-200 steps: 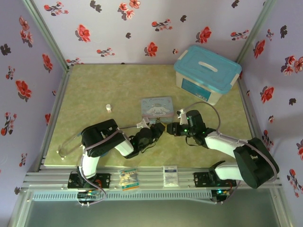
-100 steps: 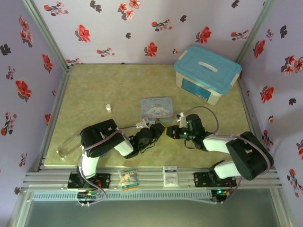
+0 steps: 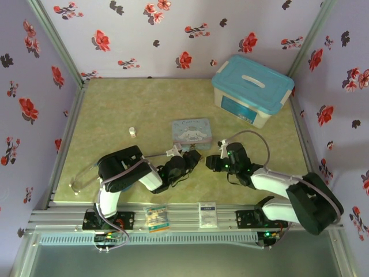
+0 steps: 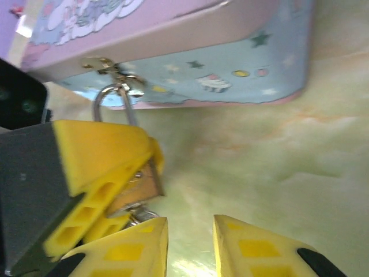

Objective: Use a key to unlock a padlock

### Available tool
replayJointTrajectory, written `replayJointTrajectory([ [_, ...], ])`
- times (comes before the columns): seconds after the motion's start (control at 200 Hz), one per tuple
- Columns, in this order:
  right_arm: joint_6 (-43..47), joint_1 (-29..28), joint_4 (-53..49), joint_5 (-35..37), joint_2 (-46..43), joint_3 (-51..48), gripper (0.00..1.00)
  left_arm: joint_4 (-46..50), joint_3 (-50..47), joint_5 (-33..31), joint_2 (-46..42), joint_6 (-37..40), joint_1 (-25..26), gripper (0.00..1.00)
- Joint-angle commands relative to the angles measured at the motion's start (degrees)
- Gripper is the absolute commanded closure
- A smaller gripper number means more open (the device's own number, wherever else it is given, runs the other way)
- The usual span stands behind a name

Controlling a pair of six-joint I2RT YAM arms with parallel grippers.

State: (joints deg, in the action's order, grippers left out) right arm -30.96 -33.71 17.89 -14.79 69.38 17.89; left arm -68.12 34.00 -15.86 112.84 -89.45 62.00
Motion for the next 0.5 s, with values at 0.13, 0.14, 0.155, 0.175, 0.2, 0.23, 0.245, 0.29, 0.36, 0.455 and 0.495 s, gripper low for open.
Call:
replayJointTrajectory([
  [0.13, 9.47, -4.85, -8.9, 11.02, -5.41, 1.94, 0.71, -4.53, 0.12, 0.2, -2.98, 2.23, 0.22, 1.0],
  [0.14, 9.79, -5.15, -9.03, 11.25, -5.45, 2.05, 0.7, -4.51, 0.2, 0.21, -3.04, 2.3, 0.2, 1.0],
  [0.155, 10.3, -5.57, -9.27, 11.75, -5.36, 2.26, 0.7, -4.41, 0.25, 0.3, -3.1, 2.41, 0.18, 1.0],
  [0.175, 10.93, -6.29, -9.51, 12.45, -5.4, 2.58, 0.7, -4.31, 0.27, 0.38, -3.18, 2.44, 0.23, 1.0],
  [0.2, 11.84, -7.05, -9.89, 13.38, -5.33, 2.89, 0.7, -4.34, 0.26, 0.54, -3.24, 2.39, 0.21, 1.0],
  [0.23, 12.42, -7.56, -10.59, 14.14, -5.08, 3.35, 0.68, -4.31, 0.28, 0.58, -3.24, 2.22, 0.22, 1.0],
  [0.245, 12.57, -7.67, -10.67, 14.24, -4.92, 3.47, 0.67, -4.3, 0.25, 0.63, -3.31, 2.26, 0.18, 1.0],
  [0.29, 12.77, -7.84, -10.22, 14.32, -4.54, 3.45, 0.62, -4.3, 0.28, 0.69, -3.33, 2.22, 0.21, 1.0],
  [0.36, 13.68, -8.81, -9.61, 15.67, -3.68, 3.63, 0.56, -4.16, 0.28, 0.98, -3.36, 2.43, 0.23, 1.0],
  [0.455, 16.35, -11.8, -11.08, 19.31, -2.17, 5.33, 0.56, -3.96, 0.36, 1.08, -3.24, 2.27, 0.32, 1.0],
  [0.495, 17.28, -12.72, -11.75, 20.84, -1.59, 6.13, 0.56, -4.13, 0.25, 1.09, -3.07, 2.19, 0.32, 1.0],
])
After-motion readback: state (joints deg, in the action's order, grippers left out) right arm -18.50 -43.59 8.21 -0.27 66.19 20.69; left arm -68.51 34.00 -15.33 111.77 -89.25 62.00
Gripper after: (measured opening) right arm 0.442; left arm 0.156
